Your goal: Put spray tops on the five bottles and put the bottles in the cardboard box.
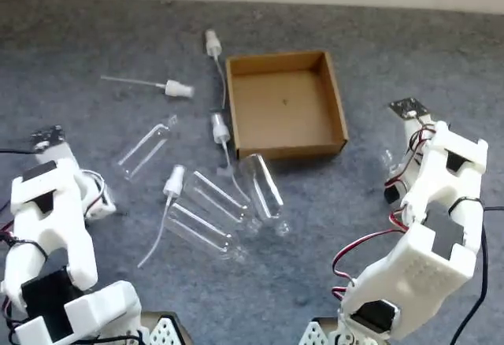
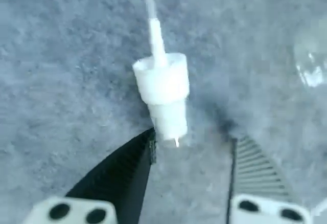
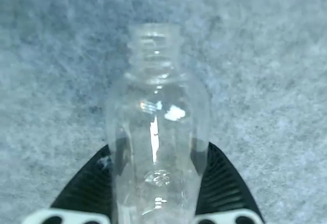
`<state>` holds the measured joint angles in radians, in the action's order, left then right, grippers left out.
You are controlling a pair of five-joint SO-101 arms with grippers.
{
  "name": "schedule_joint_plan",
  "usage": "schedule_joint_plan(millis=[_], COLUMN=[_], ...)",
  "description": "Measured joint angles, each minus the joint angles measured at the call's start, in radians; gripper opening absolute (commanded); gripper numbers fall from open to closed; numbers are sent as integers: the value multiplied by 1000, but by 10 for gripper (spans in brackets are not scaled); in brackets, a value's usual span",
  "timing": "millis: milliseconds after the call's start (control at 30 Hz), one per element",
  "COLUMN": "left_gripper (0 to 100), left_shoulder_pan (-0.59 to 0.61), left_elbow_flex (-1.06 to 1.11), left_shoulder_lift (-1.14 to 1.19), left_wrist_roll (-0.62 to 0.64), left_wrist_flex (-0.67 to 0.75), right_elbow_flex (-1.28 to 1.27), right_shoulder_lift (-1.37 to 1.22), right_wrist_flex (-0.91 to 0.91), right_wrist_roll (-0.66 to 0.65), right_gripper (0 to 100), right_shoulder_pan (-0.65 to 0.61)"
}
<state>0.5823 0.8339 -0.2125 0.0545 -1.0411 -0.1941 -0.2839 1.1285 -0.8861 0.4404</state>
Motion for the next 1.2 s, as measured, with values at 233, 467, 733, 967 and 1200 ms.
schedule_joint_plan(millis=[233, 467, 733, 967, 1200], left_gripper=[252, 252, 255, 254, 252], left_shoulder_pan=[34, 49, 49, 48, 51], left_elbow_flex=[-192, -311, -219, -221, -224], left_shoulder_lift=[-95, -123, -23, 103, 152], left_wrist_roll=[-413, -1229, -1450, -1450, -1450], left_wrist_flex=[-276, -336, -25, 83, 83], right_elbow_flex=[0, 0, 0, 0, 0], right_shoulder_lift=[0, 0, 0, 0, 0], right_wrist_flex=[0, 0, 81, 107, 107], right_wrist_roll=[0, 0, 0, 0, 0], right_gripper=[5, 5, 4, 4, 4], right_shoulder_pan=[0, 0, 0, 0, -29])
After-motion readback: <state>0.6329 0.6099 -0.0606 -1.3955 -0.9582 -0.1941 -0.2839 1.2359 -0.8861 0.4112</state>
